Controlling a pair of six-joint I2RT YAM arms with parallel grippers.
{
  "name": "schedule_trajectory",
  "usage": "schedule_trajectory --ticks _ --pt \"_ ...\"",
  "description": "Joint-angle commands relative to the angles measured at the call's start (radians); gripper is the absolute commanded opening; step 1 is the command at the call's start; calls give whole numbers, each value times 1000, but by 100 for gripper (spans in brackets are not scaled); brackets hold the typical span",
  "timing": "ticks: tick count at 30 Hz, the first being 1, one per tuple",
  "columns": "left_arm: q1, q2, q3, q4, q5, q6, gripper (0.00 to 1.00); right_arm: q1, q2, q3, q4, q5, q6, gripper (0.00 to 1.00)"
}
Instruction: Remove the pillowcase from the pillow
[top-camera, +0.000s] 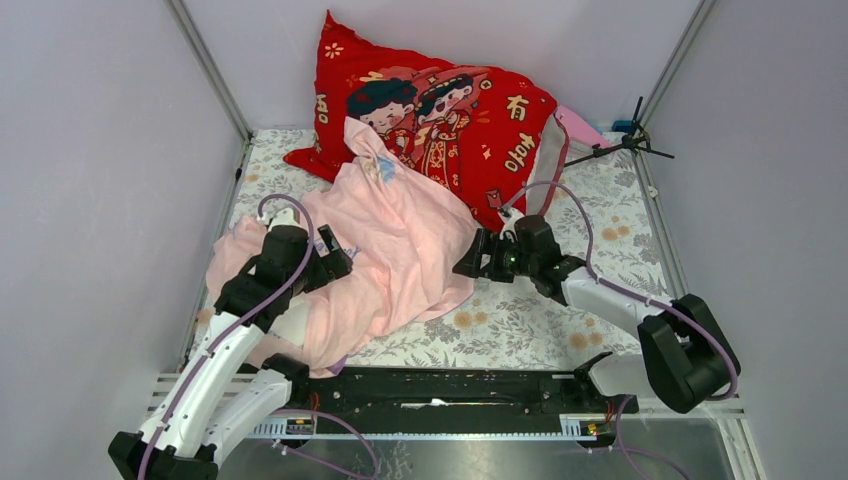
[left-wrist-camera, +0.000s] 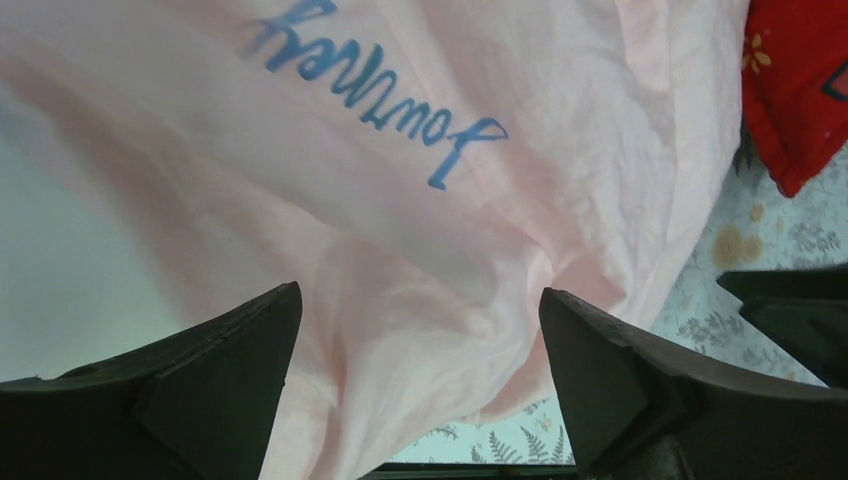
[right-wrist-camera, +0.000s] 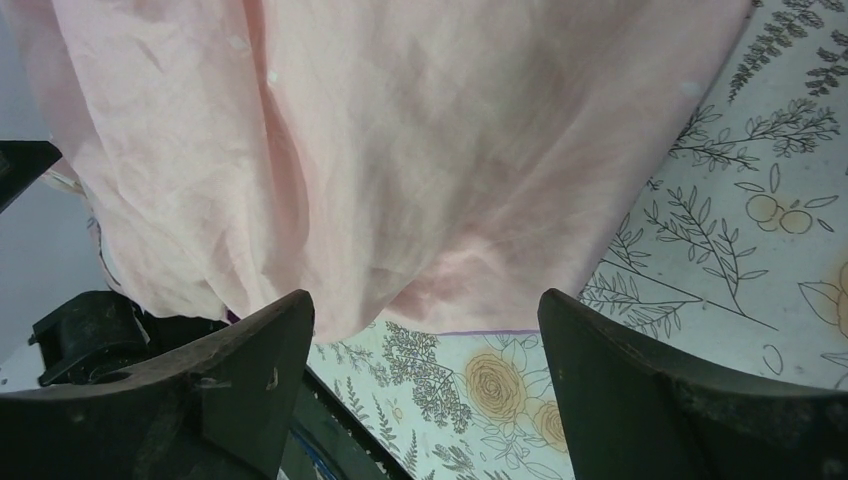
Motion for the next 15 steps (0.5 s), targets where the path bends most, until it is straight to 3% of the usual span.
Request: schedule_trajectory --ticks 1,11,15 --pt "4 -17 -7 93 113 13 99 32 36 40 77 48 5 89" --pt "4 -39 -13 105 90 16 99 105 234 138 144 142 25 92" --pt "4 -42 -7 108 76 28 99 126 304 172 194 145 40 84"
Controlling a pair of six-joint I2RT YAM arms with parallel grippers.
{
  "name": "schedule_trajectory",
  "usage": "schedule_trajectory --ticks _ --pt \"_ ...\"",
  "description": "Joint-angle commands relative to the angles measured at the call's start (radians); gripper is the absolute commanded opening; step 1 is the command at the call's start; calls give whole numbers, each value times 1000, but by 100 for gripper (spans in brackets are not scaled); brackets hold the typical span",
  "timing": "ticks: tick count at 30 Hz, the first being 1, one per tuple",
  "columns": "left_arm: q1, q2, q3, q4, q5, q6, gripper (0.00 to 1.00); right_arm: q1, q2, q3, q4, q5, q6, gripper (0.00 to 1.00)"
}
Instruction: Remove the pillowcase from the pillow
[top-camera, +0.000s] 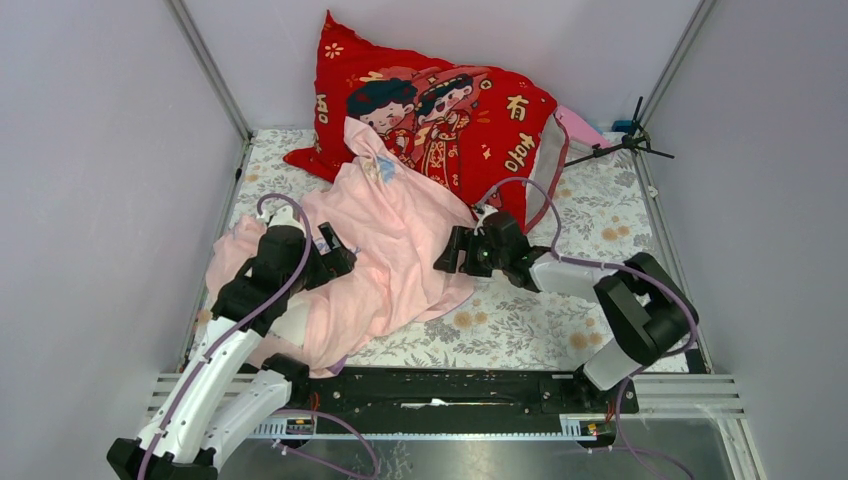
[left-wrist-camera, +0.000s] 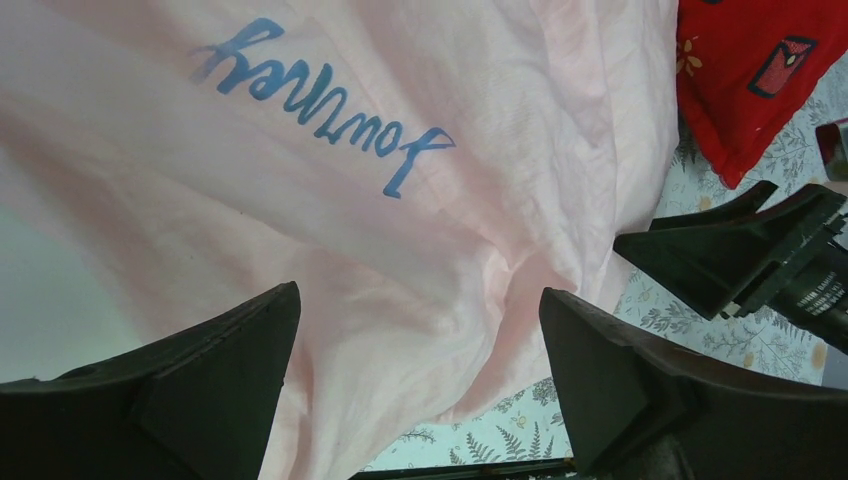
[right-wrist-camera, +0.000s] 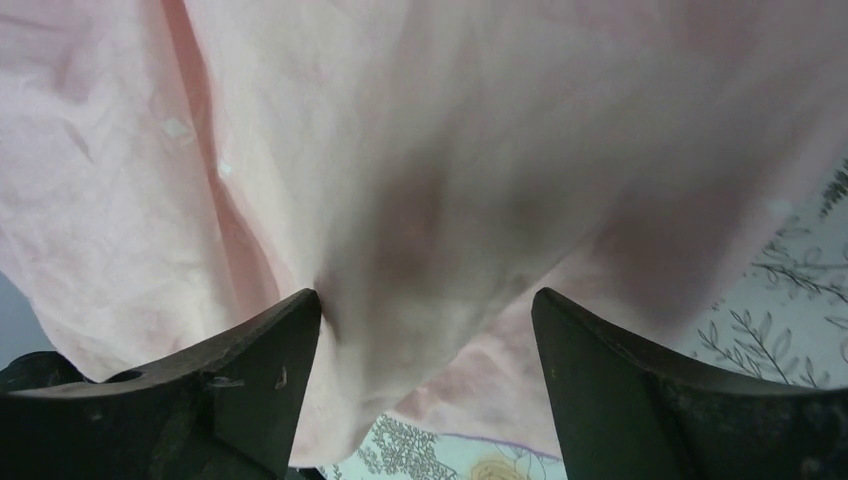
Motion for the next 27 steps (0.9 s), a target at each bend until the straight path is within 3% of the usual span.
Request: schedule_trajectory --ticks 1,5,10,16,24,27 --pt "4 -17 7 52 -5 23 99 29 57 63 101 35 24 80" --pt "4 -14 16 52 -12 37 99 31 41 43 162 31 22 49" --pt "4 -9 17 56 -15 46 99 31 -84 11 168 39 -6 0" --pt "4 -16 13 87 28 54 99 31 -357 3 49 117 -104 0" --pt "1 58 -37 234 271 39 99 31 -744 -1 -110 388 -210 0" --pt "-40 94 -33 278 303 34 98 31 -859 -16 -131 484 -212 0"
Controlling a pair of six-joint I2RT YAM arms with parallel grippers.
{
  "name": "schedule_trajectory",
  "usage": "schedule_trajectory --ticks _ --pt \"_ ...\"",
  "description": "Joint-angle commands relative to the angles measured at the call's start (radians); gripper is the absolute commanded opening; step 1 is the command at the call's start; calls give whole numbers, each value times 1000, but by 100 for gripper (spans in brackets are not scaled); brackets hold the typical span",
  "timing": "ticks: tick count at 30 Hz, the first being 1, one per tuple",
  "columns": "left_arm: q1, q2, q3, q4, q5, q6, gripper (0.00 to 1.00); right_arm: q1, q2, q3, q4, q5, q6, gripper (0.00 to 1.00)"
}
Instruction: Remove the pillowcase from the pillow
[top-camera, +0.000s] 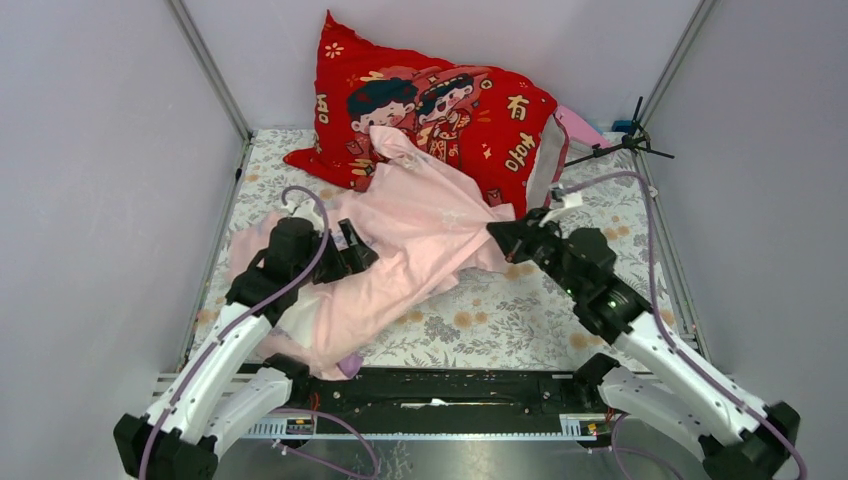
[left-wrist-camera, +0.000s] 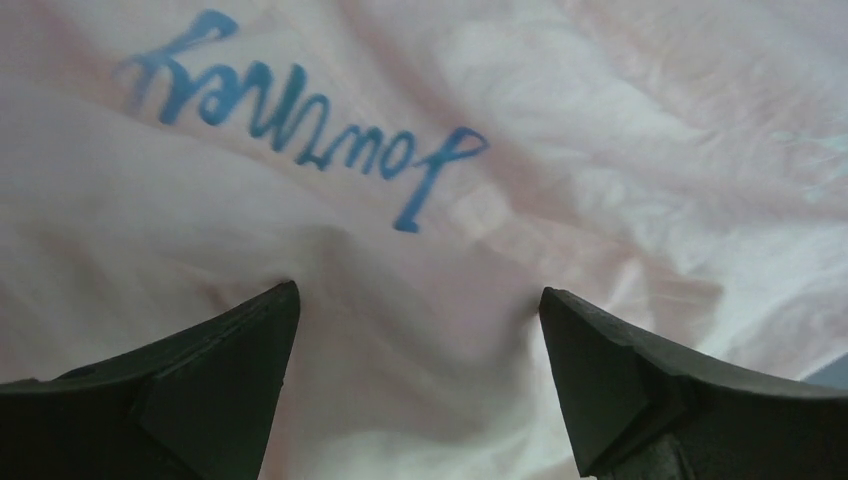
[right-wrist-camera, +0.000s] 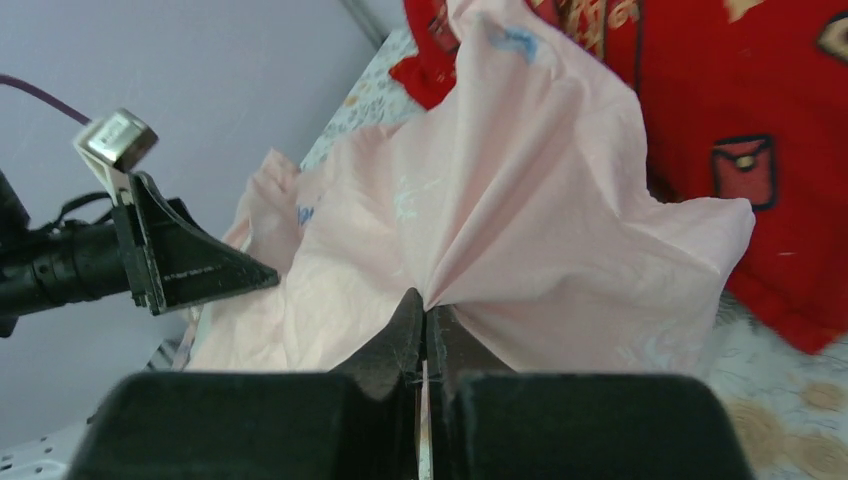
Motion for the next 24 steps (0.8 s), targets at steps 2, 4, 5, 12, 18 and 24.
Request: schedule_trajectory --ticks 2,4,5,12,18,24 --pt "-90 60 15 151 100 -2 98 -8 -214 -17 2 279 -56 0" --pt "-148 70 37 166 71 1 98 -8 -260 -34 -2 321 -52 0" --pt "-176 70 47 173 58 4 98 -8 -277 -39 -2 336 -50 0" --pt "-363 67 123 177 -76 64 94 -8 -274 -34 28 333 -39 0" --pt "-602 156 208 103 -326 117 99 -8 -184 12 45 261 -29 0" --pt "-951 294 287 0 -646 204 99 -8 -151 20 47 236 -34 1"
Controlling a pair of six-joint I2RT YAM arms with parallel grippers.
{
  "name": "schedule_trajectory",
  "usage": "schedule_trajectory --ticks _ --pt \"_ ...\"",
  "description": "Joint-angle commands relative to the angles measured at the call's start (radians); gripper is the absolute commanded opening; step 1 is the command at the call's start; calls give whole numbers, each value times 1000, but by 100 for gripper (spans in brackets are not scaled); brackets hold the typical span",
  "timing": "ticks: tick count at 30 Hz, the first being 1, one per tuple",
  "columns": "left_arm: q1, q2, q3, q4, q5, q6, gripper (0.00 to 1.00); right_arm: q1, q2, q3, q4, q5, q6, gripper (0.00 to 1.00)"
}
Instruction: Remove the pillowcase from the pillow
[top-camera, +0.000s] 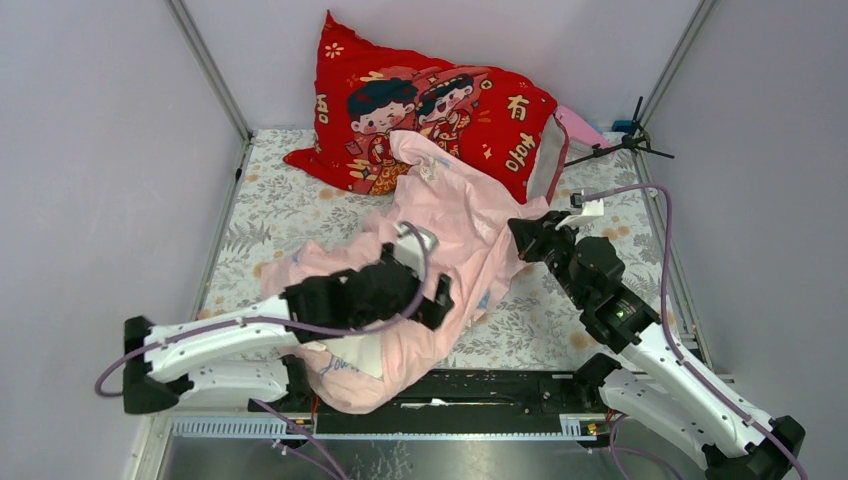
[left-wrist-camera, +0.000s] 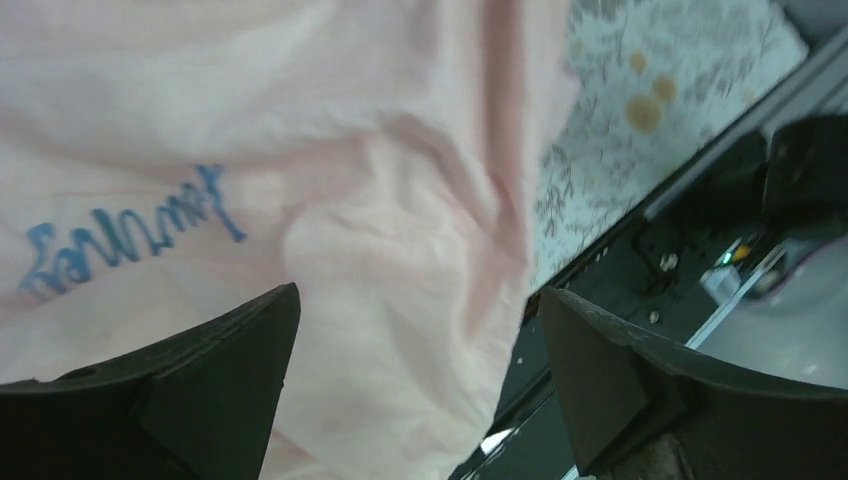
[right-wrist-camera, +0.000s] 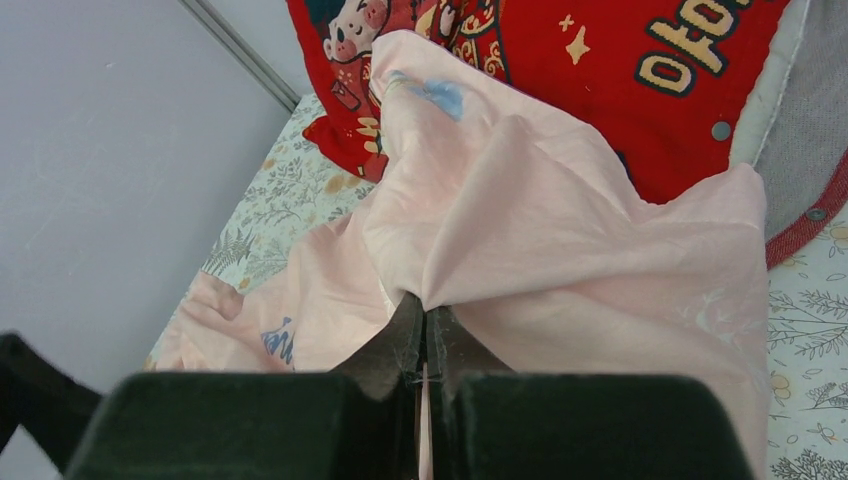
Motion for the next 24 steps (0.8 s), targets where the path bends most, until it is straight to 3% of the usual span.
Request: schedule_trajectory --ticks 1,6,9,13,15,18,20,21,24 --pt "-201 110 100 -122 -311 81 99 -6 -1 69 109 -17 -4 1" --pt "-283 259 173 -257 -310 50 99 -6 -2 58 110 -13 -9 1" --pt "-299 300 142 -255 -248 11 99 -5 2 55 108 -16 -14 2" --pt "-298 327 82 -290 -303 -85 98 -5 -1 54 103 -16 -17 2" --pt "-295 343 80 -320 -347 -123 82 -5 -5 51 103 -16 -19 2" --pt "-285 357 91 -339 -390 -153 40 -6 -12 47 93 -16 -20 5" --pt "-276 359 105 -337 -403 -157 7 -5 -25 43 79 -17 -21 13" --pt "-272 357 115 -330 -408 -153 0 -5 -32 38 73 -17 -20 22" --pt "-256 337 129 -260 -380 -103 0 -6 -69 14 47 -2 -23 58"
